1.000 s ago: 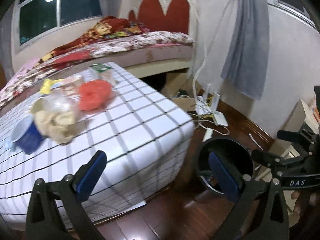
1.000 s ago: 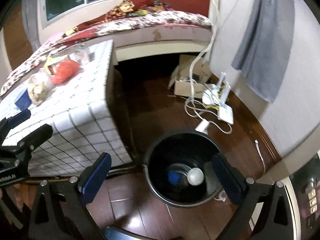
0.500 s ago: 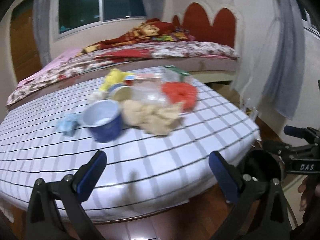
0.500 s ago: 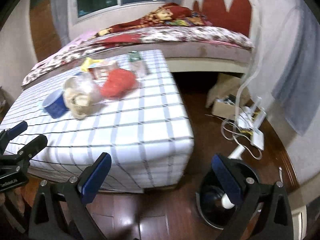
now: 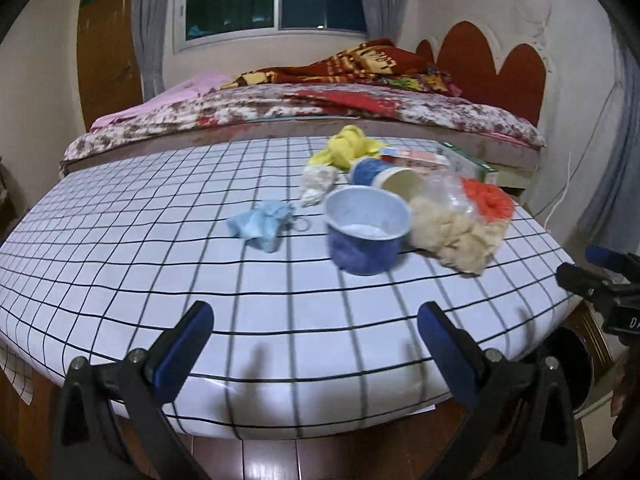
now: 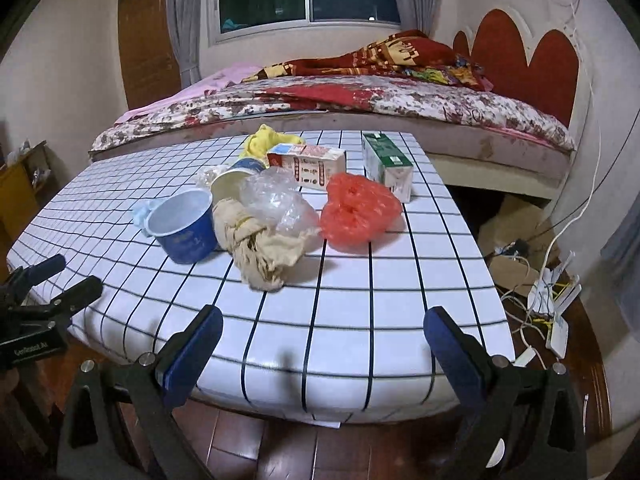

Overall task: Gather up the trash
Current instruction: 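Move both tools back over the table, then grasp the red plastic bag with the right tool while the left tool grasps the blue cup, then carry bag and blue cup over the black bin and open both tools, then move both tools back over the table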

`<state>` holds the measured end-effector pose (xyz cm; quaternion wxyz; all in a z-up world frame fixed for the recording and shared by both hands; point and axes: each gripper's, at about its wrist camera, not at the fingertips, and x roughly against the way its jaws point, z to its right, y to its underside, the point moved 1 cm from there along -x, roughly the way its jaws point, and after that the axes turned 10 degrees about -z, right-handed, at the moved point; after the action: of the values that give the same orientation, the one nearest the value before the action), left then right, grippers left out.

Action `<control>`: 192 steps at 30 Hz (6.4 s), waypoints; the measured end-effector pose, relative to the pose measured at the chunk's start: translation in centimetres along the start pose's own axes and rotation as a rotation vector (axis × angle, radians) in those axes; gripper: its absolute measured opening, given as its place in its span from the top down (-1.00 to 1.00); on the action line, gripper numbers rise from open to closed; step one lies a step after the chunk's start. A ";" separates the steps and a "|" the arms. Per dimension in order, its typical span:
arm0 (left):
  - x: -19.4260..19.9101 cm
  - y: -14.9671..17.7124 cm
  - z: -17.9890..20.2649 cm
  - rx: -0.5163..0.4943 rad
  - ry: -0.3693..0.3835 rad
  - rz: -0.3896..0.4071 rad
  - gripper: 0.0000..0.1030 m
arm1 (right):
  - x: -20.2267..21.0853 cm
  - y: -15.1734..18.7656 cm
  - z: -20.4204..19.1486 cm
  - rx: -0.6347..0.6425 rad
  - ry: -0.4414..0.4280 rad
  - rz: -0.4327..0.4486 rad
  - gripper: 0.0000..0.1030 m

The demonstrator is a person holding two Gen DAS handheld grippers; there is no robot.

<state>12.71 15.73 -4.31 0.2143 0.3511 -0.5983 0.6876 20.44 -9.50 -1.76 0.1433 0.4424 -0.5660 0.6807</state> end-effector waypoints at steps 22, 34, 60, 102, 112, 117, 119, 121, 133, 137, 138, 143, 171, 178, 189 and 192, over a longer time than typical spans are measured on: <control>-6.6 -4.5 3.2 -0.020 0.088 -0.047 -0.82 | -7.4 -5.2 4.7 -0.106 0.010 -0.069 -0.59; -9.0 -6.0 2.8 0.031 0.109 -0.076 -0.70 | -11.1 -8.8 5.4 -0.143 -0.089 -0.093 -0.25; -2.4 -5.5 4.1 -0.047 0.128 0.086 -0.50 | -3.1 -5.4 6.2 -0.097 -0.050 0.022 0.47; 3.5 -0.6 24.4 -0.370 0.387 0.097 -0.49 | 11.8 9.1 21.0 -0.305 0.212 0.081 0.46; 3.2 1.6 30.4 -0.477 0.476 0.048 -0.49 | 11.9 13.4 24.5 -0.355 0.235 0.033 0.46; 2.4 3.2 33.5 -0.539 0.525 -0.001 -0.49 | 11.3 15.8 26.3 -0.389 0.222 -0.016 0.46; 1.8 3.8 34.6 -0.561 0.554 -0.032 -0.49 | 10.6 16.5 26.8 -0.399 0.217 -0.046 0.46; 1.2 4.4 35.4 -0.579 0.580 -0.064 -0.49 | 9.7 17.4 27.3 -0.410 0.212 -0.080 0.46; -4.4 7.2 39.2 -0.648 0.643 -0.249 -0.49 | 3.6 21.3 29.8 -0.431 0.171 -0.226 0.46; -5.8 7.7 40.2 -0.662 0.658 -0.290 -0.49 | 1.3 22.4 30.5 -0.432 0.144 -0.275 0.46; -6.2 8.0 40.6 -0.668 0.665 -0.303 -0.50 | 0.9 22.4 30.5 -0.426 0.143 -0.283 0.46; -8.4 8.6 41.2 -0.616 0.673 -0.381 -0.88 | -1.0 22.6 32.0 -0.457 0.165 -0.333 -0.66; -2.6 5.4 33.3 -0.489 0.424 -0.166 -0.99 | 4.7 17.9 27.5 -0.417 0.247 -0.222 -0.98; -1.0 4.6 30.9 -0.461 0.401 -0.124 -0.99 | 6.1 16.3 25.6 -0.385 0.237 -0.180 -0.98; 1.3 2.5 25.5 -0.375 0.345 -0.050 -0.99 | 6.9 11.5 21.3 -0.312 0.185 -0.099 -0.98; 1.7 1.7 23.2 -0.334 0.318 -0.027 -0.99 | 6.4 9.8 19.6 -0.277 0.165 -0.085 -0.98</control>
<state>15.58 -7.36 -3.30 0.3701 0.2060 -0.6578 0.6227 18.58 -32.13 -3.80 0.2776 0.3846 -0.6214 0.6236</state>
